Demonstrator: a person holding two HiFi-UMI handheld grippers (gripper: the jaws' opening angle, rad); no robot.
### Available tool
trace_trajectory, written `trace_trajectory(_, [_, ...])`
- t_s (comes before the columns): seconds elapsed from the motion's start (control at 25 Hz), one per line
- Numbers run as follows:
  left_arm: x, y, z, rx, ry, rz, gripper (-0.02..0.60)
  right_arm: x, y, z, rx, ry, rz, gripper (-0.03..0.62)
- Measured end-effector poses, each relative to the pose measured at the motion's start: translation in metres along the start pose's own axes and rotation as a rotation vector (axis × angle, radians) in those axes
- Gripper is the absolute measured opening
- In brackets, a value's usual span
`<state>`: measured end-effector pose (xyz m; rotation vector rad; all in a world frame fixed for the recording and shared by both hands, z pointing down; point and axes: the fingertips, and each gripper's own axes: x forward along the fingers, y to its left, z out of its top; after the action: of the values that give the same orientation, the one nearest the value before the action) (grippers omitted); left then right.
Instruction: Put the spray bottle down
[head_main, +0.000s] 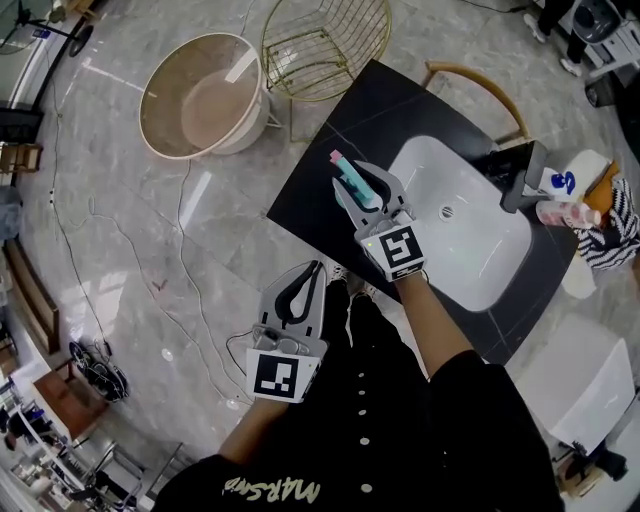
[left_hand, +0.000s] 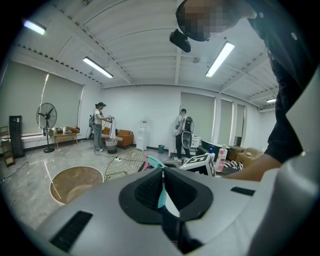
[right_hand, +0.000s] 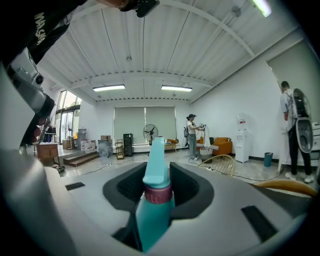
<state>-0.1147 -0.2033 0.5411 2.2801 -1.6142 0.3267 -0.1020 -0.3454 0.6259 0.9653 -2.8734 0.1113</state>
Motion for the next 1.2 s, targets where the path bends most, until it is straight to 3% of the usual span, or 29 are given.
trace_trajectory(0.32, [0.008, 0.0, -0.003, -0.008, -0.005, 0.011, 0.021, 0.0, 0.014, -0.006, -0.11, 0.037, 0.049, 0.127])
trace_trajectory(0.6, [0.005, -0.004, 0.009, 0.006, -0.022, 0.008, 0.021, -0.009, 0.016, -0.002, -0.085, 0.06, 0.07, 0.202])
trace_trajectory(0.88, [0.01, -0.002, 0.025, 0.033, -0.06, 0.005, 0.021, -0.037, 0.019, 0.026, -0.09, 0.037, 0.112, 0.23])
trace_trajectory(1.04, [0.015, -0.004, 0.042, 0.061, -0.108, -0.016, 0.021, -0.074, 0.011, 0.056, -0.074, -0.007, 0.08, 0.23])
trace_trajectory(1.2, [0.024, -0.011, 0.064, 0.099, -0.147, -0.06, 0.021, -0.12, -0.01, 0.082, -0.043, -0.014, -0.026, 0.2])
